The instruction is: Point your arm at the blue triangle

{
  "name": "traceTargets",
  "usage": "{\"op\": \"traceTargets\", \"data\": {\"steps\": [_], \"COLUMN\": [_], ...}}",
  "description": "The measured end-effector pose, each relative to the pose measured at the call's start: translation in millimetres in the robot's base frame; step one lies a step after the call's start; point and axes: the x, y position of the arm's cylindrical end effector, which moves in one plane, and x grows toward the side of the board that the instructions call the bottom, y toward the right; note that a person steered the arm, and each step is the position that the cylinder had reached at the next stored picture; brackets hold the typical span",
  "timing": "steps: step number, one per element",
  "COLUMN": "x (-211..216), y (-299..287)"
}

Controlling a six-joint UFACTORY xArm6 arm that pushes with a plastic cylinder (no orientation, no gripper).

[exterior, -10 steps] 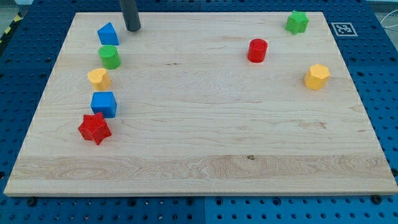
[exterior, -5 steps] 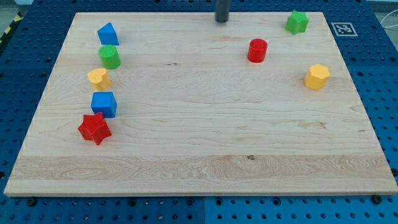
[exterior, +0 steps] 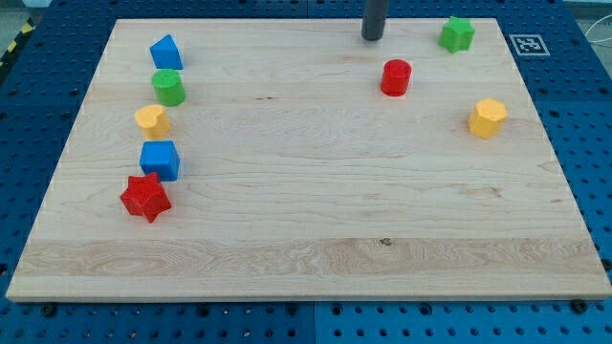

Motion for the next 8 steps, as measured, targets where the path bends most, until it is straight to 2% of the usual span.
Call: {"op": "traceTargets", "data": {"steps": [3,6,8], "x": [-28.8,-4.5,20.0], "y": [-120.6,-256.2,-325.7]}}
